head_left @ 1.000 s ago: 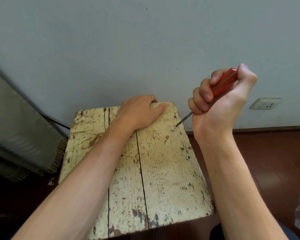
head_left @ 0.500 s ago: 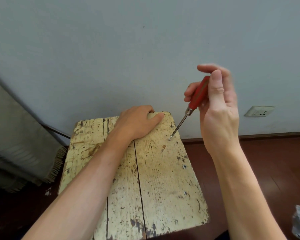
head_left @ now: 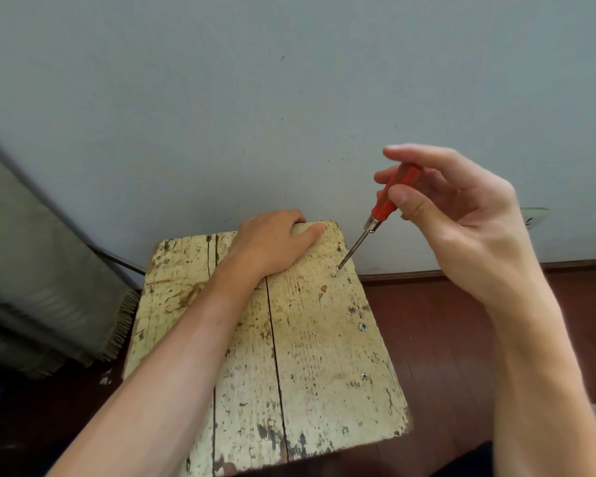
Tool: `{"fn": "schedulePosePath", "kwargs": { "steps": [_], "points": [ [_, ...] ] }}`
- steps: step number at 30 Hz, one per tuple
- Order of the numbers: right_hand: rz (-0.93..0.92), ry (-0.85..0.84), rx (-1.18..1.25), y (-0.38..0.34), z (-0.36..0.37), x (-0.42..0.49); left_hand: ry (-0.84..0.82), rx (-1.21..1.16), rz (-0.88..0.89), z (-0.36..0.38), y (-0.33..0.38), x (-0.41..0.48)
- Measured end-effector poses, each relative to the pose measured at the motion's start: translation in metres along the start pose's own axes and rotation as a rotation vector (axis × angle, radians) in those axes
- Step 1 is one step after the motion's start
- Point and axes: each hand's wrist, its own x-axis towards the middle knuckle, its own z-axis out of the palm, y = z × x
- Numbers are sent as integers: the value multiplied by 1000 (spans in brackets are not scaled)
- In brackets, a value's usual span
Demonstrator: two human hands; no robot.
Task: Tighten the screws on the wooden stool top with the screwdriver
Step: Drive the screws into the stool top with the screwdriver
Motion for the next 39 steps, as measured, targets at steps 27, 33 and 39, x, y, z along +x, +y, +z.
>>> {"fn": "schedulePosePath", "kwargs": {
  "steps": [27, 33, 39],
  "points": [
    [-96, 122, -92, 7, 6, -7, 25, -4, -10, 2, 0, 0],
    [-74, 110, -133, 7, 7, -7, 17, -12, -14, 2, -1, 0],
    [-39, -6, -77, 3, -8, -8, 9, -11, -20, 1, -1, 0]
  ]
}}
